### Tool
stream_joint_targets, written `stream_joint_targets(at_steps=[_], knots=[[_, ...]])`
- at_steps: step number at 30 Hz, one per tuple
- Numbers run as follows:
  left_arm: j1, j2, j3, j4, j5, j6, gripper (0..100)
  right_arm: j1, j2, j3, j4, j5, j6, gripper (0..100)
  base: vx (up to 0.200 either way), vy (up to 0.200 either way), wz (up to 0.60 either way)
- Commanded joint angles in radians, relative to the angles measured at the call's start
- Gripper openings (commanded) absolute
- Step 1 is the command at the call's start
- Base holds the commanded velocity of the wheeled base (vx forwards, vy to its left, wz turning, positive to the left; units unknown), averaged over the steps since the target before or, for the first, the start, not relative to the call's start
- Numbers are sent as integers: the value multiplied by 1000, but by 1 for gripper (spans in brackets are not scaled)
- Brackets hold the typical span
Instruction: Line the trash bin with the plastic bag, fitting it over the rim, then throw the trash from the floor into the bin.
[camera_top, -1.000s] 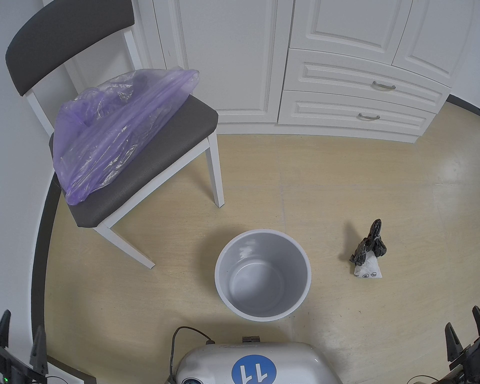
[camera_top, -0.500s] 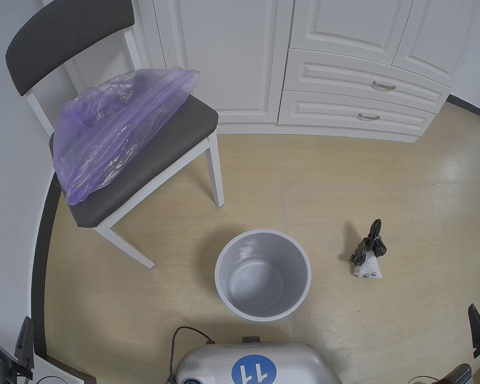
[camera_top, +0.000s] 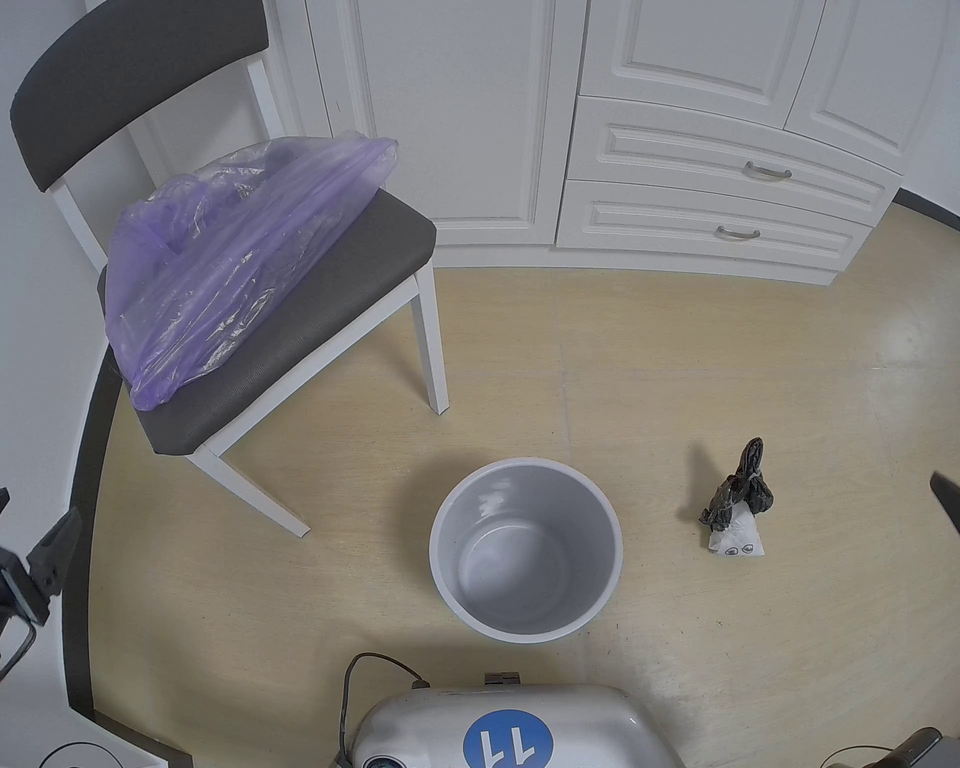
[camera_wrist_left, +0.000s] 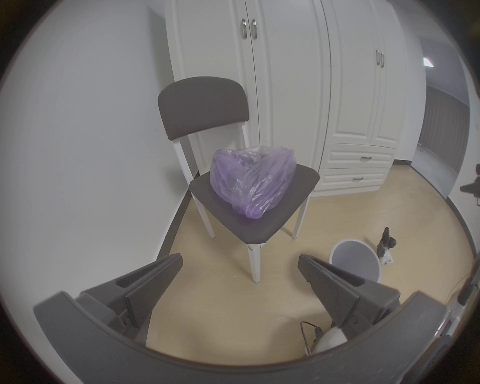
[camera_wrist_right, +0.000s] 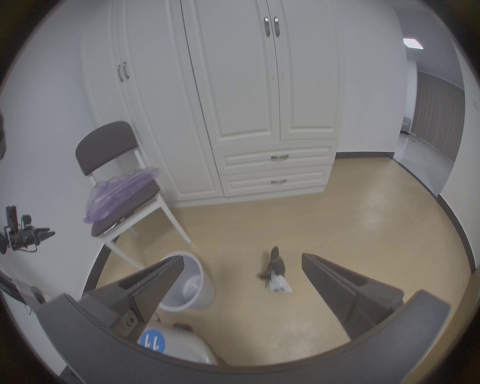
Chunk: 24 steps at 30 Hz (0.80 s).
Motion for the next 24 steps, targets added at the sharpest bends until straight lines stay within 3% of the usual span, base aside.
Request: stream_joint_targets(at_steps=[1,7,11,16,24], knots=[[18,265,-29,-99,21,16,100,28,278,-42,-156,-73,34,100,0,0,0],[2,386,-43,-164,68,78,100,33,321,-33,-212,-93,46,100,0,0,0],[-60,469,-51,-266,90,80,100,41,314,-36,-214,-93,49,100,0,0,0],[-118,598,-74,-365,196,101,100,41,307,-39,-214,-93,49,100,0,0,0],[-107,763,-112,-530,240,121,100,41,307,-41,-217,-89,60,100,0,0,0]])
